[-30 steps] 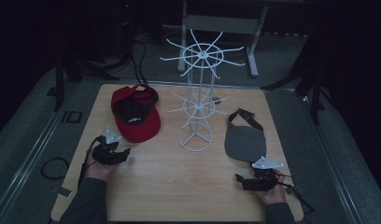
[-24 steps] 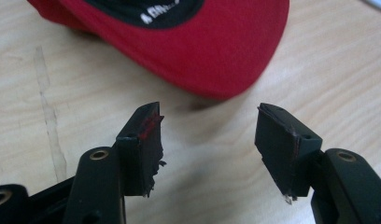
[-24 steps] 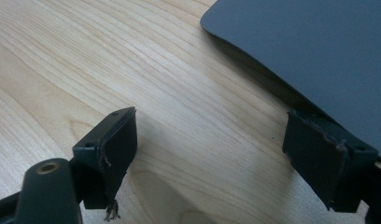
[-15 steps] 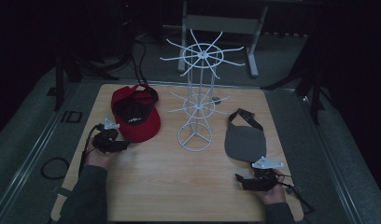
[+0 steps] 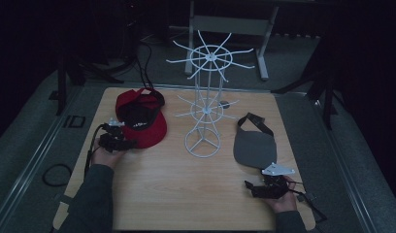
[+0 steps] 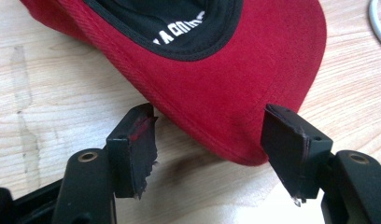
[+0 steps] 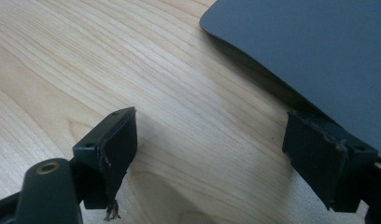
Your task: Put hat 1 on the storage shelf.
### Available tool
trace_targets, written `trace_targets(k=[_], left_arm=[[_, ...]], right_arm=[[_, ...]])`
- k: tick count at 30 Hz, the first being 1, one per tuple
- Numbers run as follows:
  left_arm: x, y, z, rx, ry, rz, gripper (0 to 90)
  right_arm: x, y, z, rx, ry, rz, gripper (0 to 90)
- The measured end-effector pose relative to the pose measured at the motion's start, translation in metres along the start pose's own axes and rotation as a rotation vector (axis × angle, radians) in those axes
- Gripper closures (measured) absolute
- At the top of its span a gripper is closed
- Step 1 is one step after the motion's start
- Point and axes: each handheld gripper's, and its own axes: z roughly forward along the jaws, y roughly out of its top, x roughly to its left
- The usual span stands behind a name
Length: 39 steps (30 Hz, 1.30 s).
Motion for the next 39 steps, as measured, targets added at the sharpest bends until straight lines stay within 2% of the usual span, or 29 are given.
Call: trace_targets(k=[6, 7, 11, 18, 23, 27, 34, 35, 36, 39], left_arm=[[0.003, 0.004, 0.007, 0.012, -0.020, 0.007, 37.6], [0.004, 0.005, 0.009, 0.013, -0.041, 0.001, 38.3], [0.006, 0.004, 0.015, 0.011, -0.057, -0.020, 38.8], [0.005, 0.006, 0.020, 0.018, -0.087, -0.020, 43.4], [0.003, 0.009, 0.021, 0.019, -0.093, -0.010, 45.3], [-0.001, 0.011, 0.020, 0.021, -0.086, 0.026, 47.1], [-0.014, 0.013, 0.014, -0.006, -0.056, 0.101, 59.2], [-0.014, 0.013, 0.014, -0.006, -0.056, 0.101, 60.8], [-0.018, 0.012, 0.011, -0.016, -0.048, 0.122, 62.6], [-0.021, 0.012, 0.009, -0.026, -0.046, 0.132, 66.5]], right_arm=[[0.000, 0.000, 0.000, 0.000, -0.001, 0.000, 17.7], [0.000, 0.000, 0.000, -0.001, -0.001, 0.001, 17.6], [0.000, 0.000, 0.000, -0.001, -0.001, 0.001, 17.7], [0.000, 0.000, 0.000, -0.001, -0.002, 0.002, 17.7], [0.000, 0.000, 0.000, -0.001, -0.002, 0.002, 17.7], [0.000, 0.000, 0.000, -0.001, -0.002, 0.002, 17.7], [0.000, 0.000, 0.000, 0.000, -0.002, 0.002, 17.7], [0.000, 0.000, 0.000, 0.000, -0.002, 0.002, 17.7], [0.000, 0.000, 0.000, -0.001, -0.002, 0.003, 17.7], [0.000, 0.000, 0.000, -0.001, -0.002, 0.002, 17.6]])
